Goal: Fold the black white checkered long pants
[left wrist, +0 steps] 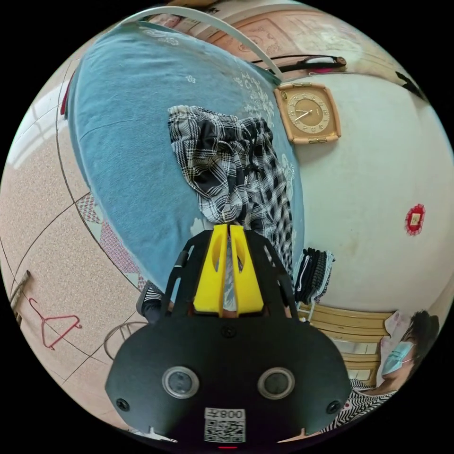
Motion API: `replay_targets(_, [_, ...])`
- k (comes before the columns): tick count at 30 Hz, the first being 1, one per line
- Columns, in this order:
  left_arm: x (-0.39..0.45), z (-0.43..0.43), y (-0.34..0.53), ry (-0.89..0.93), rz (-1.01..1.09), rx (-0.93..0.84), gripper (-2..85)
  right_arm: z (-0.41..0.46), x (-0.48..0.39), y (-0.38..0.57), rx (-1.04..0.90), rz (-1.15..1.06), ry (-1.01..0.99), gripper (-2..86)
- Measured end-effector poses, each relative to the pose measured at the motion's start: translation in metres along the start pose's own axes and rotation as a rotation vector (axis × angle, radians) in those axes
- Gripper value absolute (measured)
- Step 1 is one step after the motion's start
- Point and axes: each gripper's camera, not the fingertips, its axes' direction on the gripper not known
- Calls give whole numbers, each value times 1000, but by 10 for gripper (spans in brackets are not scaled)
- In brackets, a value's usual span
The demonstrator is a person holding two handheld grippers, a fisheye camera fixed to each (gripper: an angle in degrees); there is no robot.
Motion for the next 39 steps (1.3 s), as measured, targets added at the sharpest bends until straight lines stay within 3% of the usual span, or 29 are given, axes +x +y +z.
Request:
replay_targets(6, [31,-22,59,17,37,67,8,41,34,42,-15,14,-198,3])
replay_targets(13, [82,-33,124,23,71,109,8,33,71,133,186,-29,-369,0])
replay_targets(16, [102,-22,153,5,74,99,7,37,88,176,229,-45,-341,0])
replay_targets(20, [119,3,191,-64,13,41,6,99,135,227,95,73,-266,1])
replay_targets(22, [135,16,219,-76,-21,37,10,132,161,249,37,164,-333,2])
replay_targets(26, [179,42,259,-35,18,-4,20,169,192,288,55,266,-365,8])
replay_targets(32, [319,151,338,4,351,-309,48,186,201,284,119,235,-340,43])
replay_targets(39, [545,353,500,97,811,-783,68,225,218,280,146,280,-388,58])
